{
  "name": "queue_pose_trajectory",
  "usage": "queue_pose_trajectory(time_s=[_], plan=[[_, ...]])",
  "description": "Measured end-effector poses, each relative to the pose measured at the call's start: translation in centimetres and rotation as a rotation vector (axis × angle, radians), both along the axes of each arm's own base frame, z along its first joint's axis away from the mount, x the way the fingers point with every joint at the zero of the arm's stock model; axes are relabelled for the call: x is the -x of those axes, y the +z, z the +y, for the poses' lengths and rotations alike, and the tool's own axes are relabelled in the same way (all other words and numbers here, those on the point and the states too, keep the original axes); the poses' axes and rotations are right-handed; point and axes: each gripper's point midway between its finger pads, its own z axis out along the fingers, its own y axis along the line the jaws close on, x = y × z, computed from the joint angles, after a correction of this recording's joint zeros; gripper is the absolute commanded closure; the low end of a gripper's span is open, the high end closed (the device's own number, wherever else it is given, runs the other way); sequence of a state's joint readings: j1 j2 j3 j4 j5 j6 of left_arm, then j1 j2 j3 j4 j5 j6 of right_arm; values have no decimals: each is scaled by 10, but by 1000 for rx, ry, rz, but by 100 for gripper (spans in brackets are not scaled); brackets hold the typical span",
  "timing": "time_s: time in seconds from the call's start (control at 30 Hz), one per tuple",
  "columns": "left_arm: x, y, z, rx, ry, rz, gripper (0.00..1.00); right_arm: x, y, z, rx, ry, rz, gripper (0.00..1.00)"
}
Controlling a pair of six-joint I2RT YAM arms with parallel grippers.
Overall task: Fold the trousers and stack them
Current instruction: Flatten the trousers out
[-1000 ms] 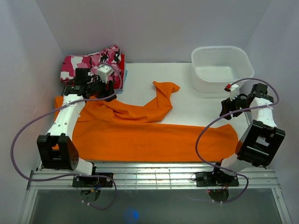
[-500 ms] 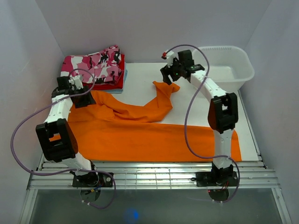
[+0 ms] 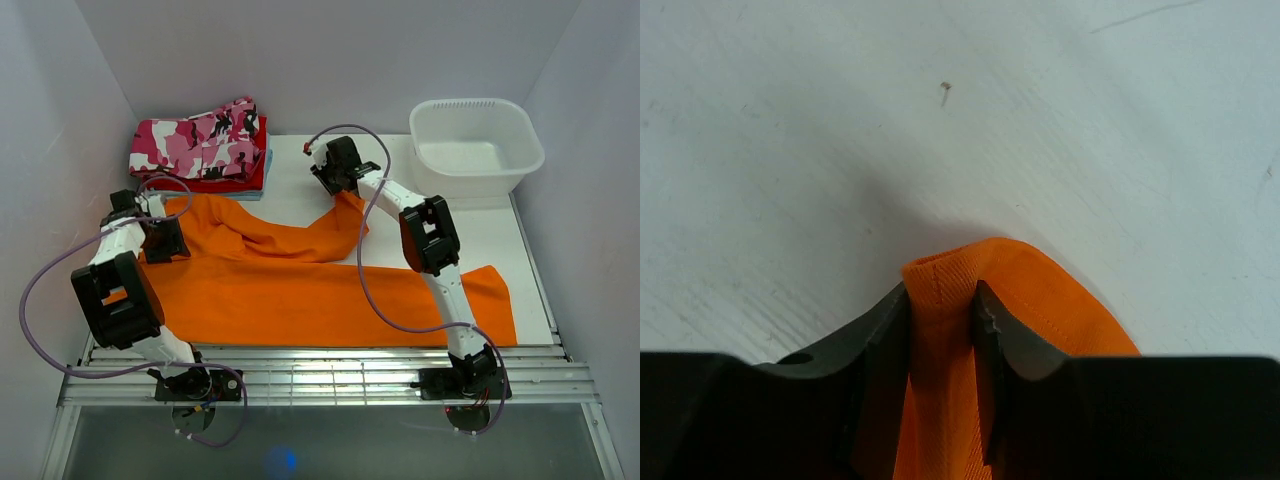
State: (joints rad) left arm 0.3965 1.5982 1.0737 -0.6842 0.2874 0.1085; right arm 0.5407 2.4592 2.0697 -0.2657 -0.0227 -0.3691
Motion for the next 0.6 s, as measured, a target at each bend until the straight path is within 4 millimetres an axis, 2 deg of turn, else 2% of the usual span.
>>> queue_pose_trajectory(time_s=[0.07, 0.13, 0.23, 0.33, 0.43, 0.5, 0.6], plan=[[2, -4, 3, -14, 0, 11, 35, -8, 5, -3, 1, -22, -35, 92], [2, -7, 6, -30, 0, 19, 37, -14, 10, -8, 4, -43, -59, 92], [6, -23, 13, -45, 9, 56, 41, -11, 19, -19, 22, -61, -72, 92], [15, -45, 21, -31, 33, 112, 44, 10, 49, -45, 32, -77, -73, 92], [16, -45, 31, -15, 63, 99, 49, 40, 108, -83, -4, -102, -113, 92], [17, -45, 36, -6, 75, 94, 52, 60, 155, -122, -49, -147, -167, 92], [19, -46, 41, 11, 84, 87, 57, 83, 201, -198, -105, -261, -232, 92]])
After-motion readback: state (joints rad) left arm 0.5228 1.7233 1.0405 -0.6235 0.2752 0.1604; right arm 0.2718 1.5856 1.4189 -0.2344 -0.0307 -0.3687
